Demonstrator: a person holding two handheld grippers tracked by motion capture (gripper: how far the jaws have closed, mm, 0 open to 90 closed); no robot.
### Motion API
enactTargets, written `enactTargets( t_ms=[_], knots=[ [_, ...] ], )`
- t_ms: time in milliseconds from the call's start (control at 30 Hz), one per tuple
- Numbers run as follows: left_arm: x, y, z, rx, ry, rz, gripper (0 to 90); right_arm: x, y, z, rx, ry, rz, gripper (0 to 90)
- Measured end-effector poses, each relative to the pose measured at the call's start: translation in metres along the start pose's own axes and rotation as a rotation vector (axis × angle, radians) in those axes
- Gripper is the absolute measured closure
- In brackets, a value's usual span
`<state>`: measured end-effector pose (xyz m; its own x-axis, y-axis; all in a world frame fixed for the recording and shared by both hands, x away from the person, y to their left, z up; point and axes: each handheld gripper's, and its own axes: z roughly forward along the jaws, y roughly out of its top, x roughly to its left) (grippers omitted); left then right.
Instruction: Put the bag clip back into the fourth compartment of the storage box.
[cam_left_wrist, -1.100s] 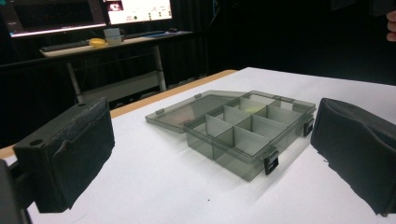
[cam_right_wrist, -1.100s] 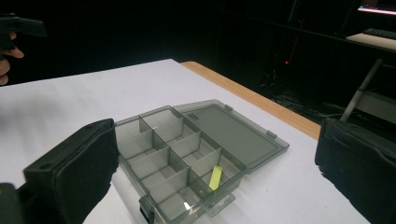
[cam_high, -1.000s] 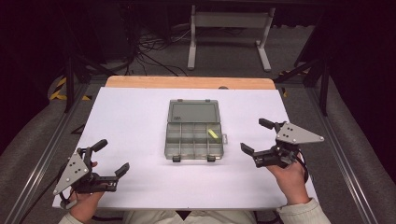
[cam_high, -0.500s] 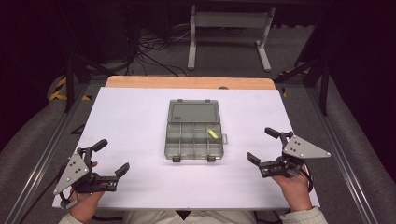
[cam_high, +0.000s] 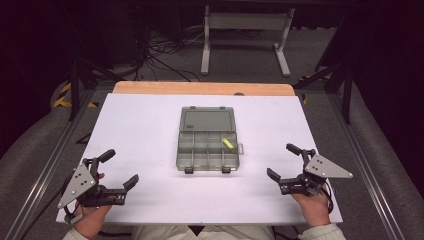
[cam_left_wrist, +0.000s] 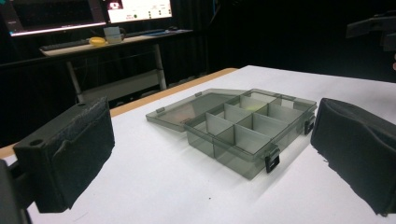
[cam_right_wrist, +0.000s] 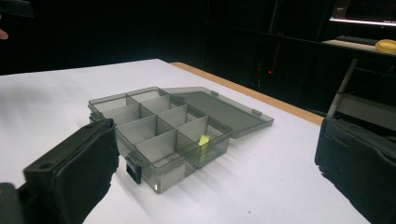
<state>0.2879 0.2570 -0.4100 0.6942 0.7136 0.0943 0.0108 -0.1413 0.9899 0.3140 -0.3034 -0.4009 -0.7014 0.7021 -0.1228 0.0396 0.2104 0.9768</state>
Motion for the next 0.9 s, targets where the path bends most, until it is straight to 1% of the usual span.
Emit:
enactTargets(
  t_ms=[100,167,233,300,367,433,533,600,700,900],
  knots=[
    [0.000,0.000,0.000,0.000,-0.003,0.000,0.1,0.000,-0.005,-0.001,0.008,-0.003,0.015,0.2],
    [0.000,0.000,0.000,0.001,-0.002,0.002,0.1,-0.001,-0.008,-0.001,0.011,-0.004,0.017,0.2],
    [0.000,0.000,0.000,0.002,0.001,0.000,0.1,0.000,-0.013,-0.001,0.027,-0.004,0.032,0.2],
    [0.000,0.000,0.000,0.001,0.001,-0.002,0.1,0.000,-0.016,0.001,0.056,-0.001,0.053,0.2],
    [0.000,0.000,0.000,0.001,0.002,-0.003,0.1,-0.001,-0.019,0.001,0.052,0.006,0.077,0.2],
    [0.000,0.000,0.000,0.000,0.001,-0.004,0.1,-0.001,-0.023,0.002,0.051,0.001,0.095,0.2],
    [0.000,0.000,0.000,-0.001,-0.002,-0.008,0.1,-0.001,-0.027,0.002,0.054,-0.002,0.104,0.2],
    [0.001,-0.001,0.000,-0.003,-0.004,-0.012,0.1,-0.001,-0.031,0.005,0.069,0.001,0.118,0.2],
    [0.001,-0.001,-0.001,0.001,-0.004,-0.011,0.1,0.001,-0.032,0.007,0.082,0.001,0.113,0.2],
    [0.002,-0.002,0.000,0.000,-0.008,-0.018,0.1,0.000,-0.031,0.007,0.076,-0.013,0.096,0.2]
  ],
)
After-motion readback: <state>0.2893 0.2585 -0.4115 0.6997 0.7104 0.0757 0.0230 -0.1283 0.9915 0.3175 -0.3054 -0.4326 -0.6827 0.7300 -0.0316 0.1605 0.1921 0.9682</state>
